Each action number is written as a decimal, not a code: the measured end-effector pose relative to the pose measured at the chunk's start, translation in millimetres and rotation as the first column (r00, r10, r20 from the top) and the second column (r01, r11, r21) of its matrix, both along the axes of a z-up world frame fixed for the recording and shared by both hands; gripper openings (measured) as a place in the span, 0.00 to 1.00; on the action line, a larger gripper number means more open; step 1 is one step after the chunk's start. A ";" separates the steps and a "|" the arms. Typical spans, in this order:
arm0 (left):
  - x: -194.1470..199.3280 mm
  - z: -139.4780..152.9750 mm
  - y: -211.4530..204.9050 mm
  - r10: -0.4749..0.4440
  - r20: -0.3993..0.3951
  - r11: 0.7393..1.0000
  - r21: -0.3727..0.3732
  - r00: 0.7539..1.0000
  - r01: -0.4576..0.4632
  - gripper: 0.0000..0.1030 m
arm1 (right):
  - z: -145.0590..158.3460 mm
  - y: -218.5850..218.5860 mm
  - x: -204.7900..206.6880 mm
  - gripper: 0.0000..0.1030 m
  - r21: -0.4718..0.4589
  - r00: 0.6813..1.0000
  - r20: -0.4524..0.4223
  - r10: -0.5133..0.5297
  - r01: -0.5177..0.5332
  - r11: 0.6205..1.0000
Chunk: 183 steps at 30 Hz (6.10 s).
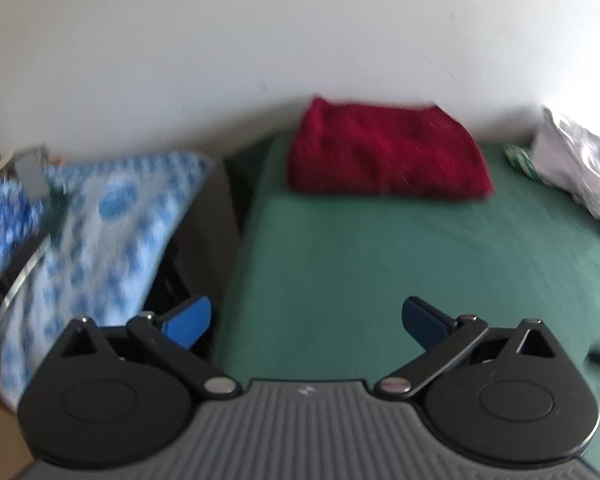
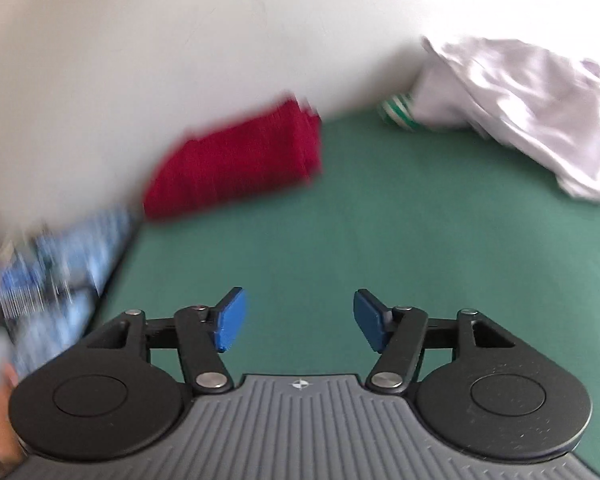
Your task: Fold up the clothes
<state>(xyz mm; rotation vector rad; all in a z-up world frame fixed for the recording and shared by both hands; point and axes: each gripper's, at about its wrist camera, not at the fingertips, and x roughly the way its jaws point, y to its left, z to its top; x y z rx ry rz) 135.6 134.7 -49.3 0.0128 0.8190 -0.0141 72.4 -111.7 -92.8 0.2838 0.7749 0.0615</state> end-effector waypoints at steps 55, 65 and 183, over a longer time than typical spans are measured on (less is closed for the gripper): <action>-142.1 11.4 -119.5 -0.176 -0.091 0.982 0.056 0.980 0.182 0.99 | 35.0 -21.4 -142.9 0.91 -0.088 0.979 -0.080 -0.186 0.179 0.980; -118.0 15.3 -140.2 -0.043 -0.069 0.999 -0.007 0.997 0.043 0.99 | 34.9 -53.1 -104.6 0.91 -0.107 0.992 -0.059 -0.112 0.105 0.989; -148.8 7.7 -22.9 0.064 -0.047 0.994 0.096 0.997 -0.059 0.99 | 47.9 70.7 -98.7 0.91 -0.183 1.000 -0.014 0.016 -0.018 0.983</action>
